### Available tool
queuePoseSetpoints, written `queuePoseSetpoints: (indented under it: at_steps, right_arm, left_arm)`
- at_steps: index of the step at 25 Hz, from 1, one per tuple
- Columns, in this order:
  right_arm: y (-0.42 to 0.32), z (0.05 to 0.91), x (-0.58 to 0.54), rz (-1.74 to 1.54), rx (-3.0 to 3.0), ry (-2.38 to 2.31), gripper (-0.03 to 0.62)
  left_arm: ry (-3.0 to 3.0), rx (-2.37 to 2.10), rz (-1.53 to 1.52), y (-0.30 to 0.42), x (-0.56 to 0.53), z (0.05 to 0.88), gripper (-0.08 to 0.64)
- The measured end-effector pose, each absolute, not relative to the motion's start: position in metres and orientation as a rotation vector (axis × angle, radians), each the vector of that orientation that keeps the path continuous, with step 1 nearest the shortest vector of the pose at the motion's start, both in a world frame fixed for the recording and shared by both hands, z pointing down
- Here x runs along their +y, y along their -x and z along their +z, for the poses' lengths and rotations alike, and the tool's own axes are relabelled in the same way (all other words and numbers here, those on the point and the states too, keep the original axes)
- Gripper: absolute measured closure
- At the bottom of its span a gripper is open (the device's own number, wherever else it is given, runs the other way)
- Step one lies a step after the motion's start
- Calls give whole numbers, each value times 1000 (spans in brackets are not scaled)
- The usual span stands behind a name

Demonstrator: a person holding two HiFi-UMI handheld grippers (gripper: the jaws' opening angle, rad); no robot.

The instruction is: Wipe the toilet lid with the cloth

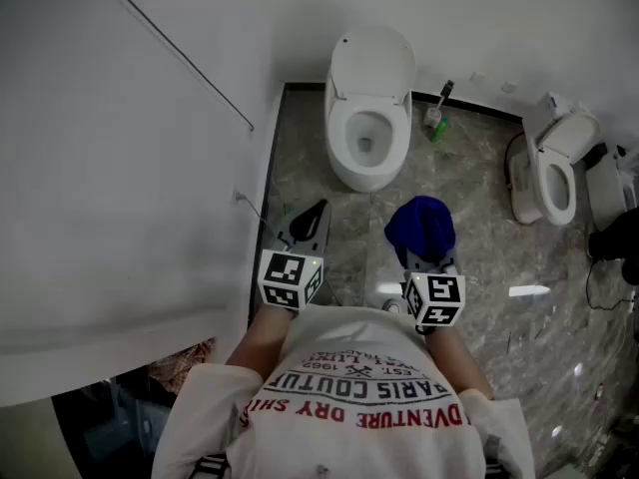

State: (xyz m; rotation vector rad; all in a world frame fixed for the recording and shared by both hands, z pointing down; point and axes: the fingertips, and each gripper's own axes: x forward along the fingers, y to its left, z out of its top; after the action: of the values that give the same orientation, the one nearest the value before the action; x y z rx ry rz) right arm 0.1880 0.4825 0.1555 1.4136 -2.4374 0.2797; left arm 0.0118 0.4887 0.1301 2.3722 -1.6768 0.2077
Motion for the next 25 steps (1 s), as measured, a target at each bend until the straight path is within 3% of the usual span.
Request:
queuePoseSetpoints:
  at_steps: [14, 25]
  right_arm:
    - [-194, 154, 499, 283, -2431, -1451, 499]
    - [-154, 176, 518, 343, -2406, -1440, 499]
  left_arm:
    - [-2356, -1672, 160, -11, 508, 130, 554]
    - [-2306, -1674, 158, 40, 535, 152, 554]
